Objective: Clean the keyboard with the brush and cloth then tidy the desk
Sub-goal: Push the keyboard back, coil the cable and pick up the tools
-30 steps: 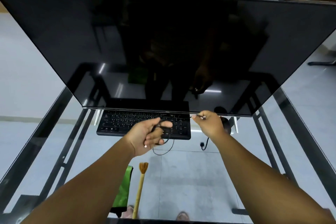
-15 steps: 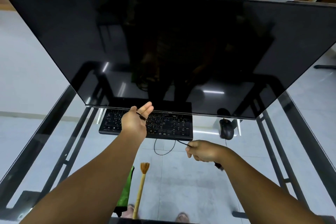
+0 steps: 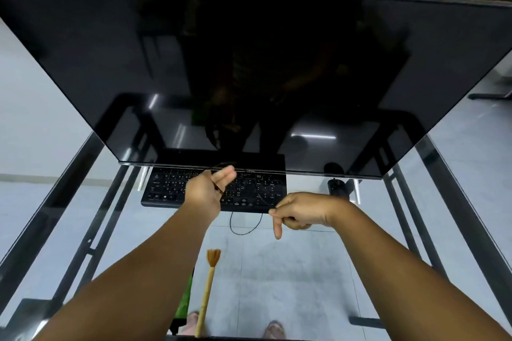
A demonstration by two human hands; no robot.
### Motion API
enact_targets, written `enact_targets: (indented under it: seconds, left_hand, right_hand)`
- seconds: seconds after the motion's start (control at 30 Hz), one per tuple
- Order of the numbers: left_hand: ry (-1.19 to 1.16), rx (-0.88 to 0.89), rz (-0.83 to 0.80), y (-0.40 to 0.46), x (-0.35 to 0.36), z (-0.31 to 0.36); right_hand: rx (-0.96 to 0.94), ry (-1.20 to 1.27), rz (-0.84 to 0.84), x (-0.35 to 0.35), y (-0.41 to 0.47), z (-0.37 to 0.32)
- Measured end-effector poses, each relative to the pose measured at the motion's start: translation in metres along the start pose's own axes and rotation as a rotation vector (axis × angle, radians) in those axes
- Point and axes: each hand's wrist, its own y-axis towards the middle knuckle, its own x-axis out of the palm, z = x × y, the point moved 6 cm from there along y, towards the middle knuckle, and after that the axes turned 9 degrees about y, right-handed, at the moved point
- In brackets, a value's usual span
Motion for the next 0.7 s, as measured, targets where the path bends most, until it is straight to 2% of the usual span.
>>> enact_targets:
  seconds: [0.1,0.2,0.37,0.47,0.57,0.7]
  left_hand:
    - [-0.280,-0.083,0.031,0.004,-0.006,0.011]
    - [-0.459,-0.098,-0.018,0.006,-0.007,0.021]
    - [-0.592,0.006,0.023,0.011,-0.017,0.032]
    - [-0.404,0.063,0.090,0.016,-0.024,0.030]
    - [0.027,0.089,0.073,0.026,-0.026,0.021]
    - [0.534,0.062,0.029,0.034,-0.025,-0.002]
  right_hand:
    - [0.108,0.011,0.107,-0.004,0.010,0.022]
    - [0.239,-0.081,0.172,-0.007,0.015,0.043]
    - [0.342,-0.239,0.041,0.004,0.013,0.051]
    - [0.257,-0.167,-0.077,0.012,0.010,0.036]
    - [0.082,-0.023,-0.142,0.009,0.007,0.012]
    - [-0.090,0.077,-0.121,-0.008,0.001,-0.013]
